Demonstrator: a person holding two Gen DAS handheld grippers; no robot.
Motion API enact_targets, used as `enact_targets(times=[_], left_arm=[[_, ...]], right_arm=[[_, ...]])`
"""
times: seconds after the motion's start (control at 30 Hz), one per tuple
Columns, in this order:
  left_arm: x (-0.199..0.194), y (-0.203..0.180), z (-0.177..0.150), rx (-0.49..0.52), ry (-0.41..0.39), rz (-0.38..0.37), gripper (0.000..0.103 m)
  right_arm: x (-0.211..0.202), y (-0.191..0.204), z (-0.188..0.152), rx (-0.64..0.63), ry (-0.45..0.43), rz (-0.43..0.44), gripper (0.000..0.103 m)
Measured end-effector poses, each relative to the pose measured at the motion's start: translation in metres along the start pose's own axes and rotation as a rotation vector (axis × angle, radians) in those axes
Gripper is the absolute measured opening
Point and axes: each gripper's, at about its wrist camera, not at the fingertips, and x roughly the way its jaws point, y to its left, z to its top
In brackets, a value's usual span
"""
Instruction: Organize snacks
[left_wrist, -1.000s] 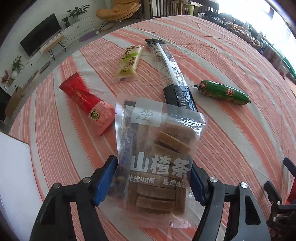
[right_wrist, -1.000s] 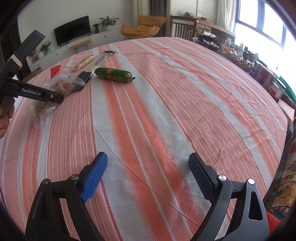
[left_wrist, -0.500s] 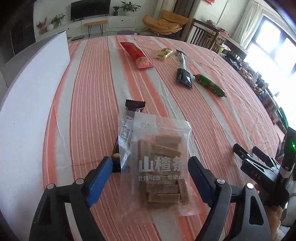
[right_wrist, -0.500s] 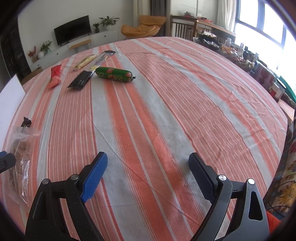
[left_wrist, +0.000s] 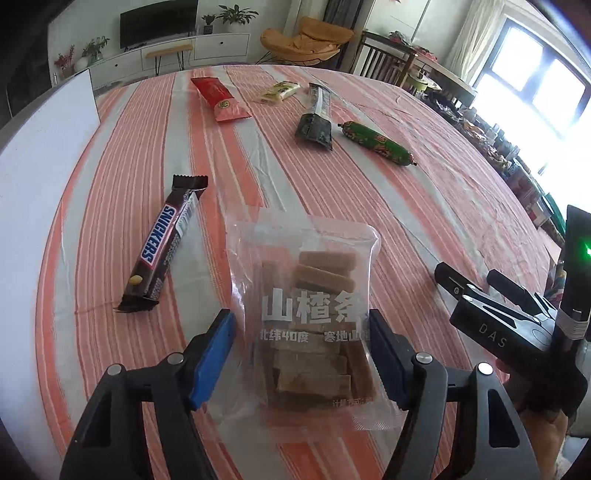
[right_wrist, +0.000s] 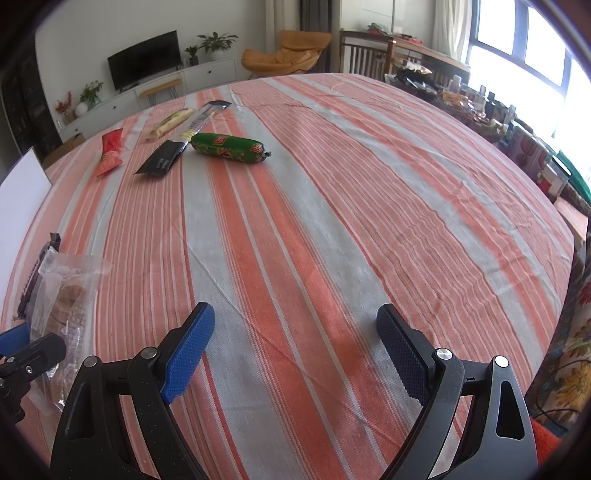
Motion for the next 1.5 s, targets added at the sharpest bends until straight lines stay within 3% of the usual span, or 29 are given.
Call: enact_targets(times=[0.1, 0.17, 0.27, 0.37, 0.5, 0.53, 0.6, 0.63, 0.7, 0.8, 0.9, 1.0, 1.03, 1.07, 1.1, 1.23, 1.3, 1.37, 1.5], left_arm=[[0.004, -0.018, 0.001, 0.049, -0.005, -0.036, 0.078], [-0.004, -0.014, 0.008, 0.013, -0.005, -0.070, 0.078], [-0.032, 0.011, 0.027, -0.052, -0.066, -0.079, 0.080], [-0.048, 0.047, 0.050, -0.091, -0.087, 0.043, 0.086], [-0.016, 0.080, 0.062, -0.103, 0.062, 0.154, 0.084], [-0.007, 0.082, 0.061, -0.086, 0.073, 0.177, 0.082], [0.010, 0.077, 0.057, -0.027, 0.099, 0.211, 0.065], [0.018, 0.072, 0.054, 0.007, 0.115, 0.226, 0.049], [0.014, 0.064, 0.050, 0.040, 0.051, 0.278, 0.017], [0.003, 0.065, 0.038, -0.056, 0.029, 0.262, 0.017], [-0.011, 0.062, 0.014, -0.091, -0.002, 0.292, 0.017], [-0.018, 0.062, -0.003, -0.124, -0.046, 0.293, 0.026], [-0.017, 0.061, -0.005, -0.121, -0.055, 0.293, 0.044], [-0.014, 0.061, -0.006, -0.122, -0.054, 0.295, 0.070], [-0.013, 0.061, -0.006, -0.125, -0.060, 0.298, 0.078], [-0.003, 0.061, -0.008, -0.067, -0.127, 0.332, 0.090], [-0.002, 0.066, -0.006, -0.093, -0.128, 0.313, 0.093], [0.001, 0.068, -0.005, -0.089, -0.116, 0.309, 0.102], [0.003, 0.067, -0.003, -0.081, -0.109, 0.305, 0.103]], right_arm=[[0.000, 0.000, 0.000, 0.000, 0.000, 0.000, 0.092], [0.000, 0.000, 0.000, 0.000, 0.000, 0.001, 0.092], [0.000, 0.000, -0.001, 0.000, 0.000, 0.004, 0.092], [0.000, -0.001, -0.001, 0.000, 0.000, 0.003, 0.092], [0.000, -0.001, -0.002, 0.001, 0.000, 0.003, 0.092], [0.000, -0.001, -0.002, 0.001, 0.000, 0.003, 0.092], [0.000, -0.001, -0.001, 0.000, 0.000, 0.004, 0.092], [0.000, -0.001, -0.001, 0.000, 0.000, 0.005, 0.092], [0.000, -0.002, -0.002, 0.000, 0.000, 0.006, 0.092], [0.000, -0.002, -0.002, 0.000, -0.001, 0.006, 0.092], [0.000, -0.003, -0.002, 0.000, 0.000, 0.006, 0.092], [-0.001, -0.003, -0.002, 0.000, 0.000, 0.006, 0.092], [-0.001, -0.003, -0.002, 0.000, 0.000, 0.006, 0.092], [0.000, -0.003, -0.002, 0.000, 0.000, 0.006, 0.092], [-0.001, -0.003, -0.002, -0.001, 0.000, 0.006, 0.092], [-0.001, -0.003, -0.002, -0.001, 0.000, 0.007, 0.092], [0.000, -0.003, -0.002, -0.001, 0.000, 0.006, 0.092], [-0.001, -0.003, -0.002, 0.000, 0.000, 0.005, 0.092], [-0.001, -0.003, -0.002, 0.000, 0.000, 0.006, 0.092]])
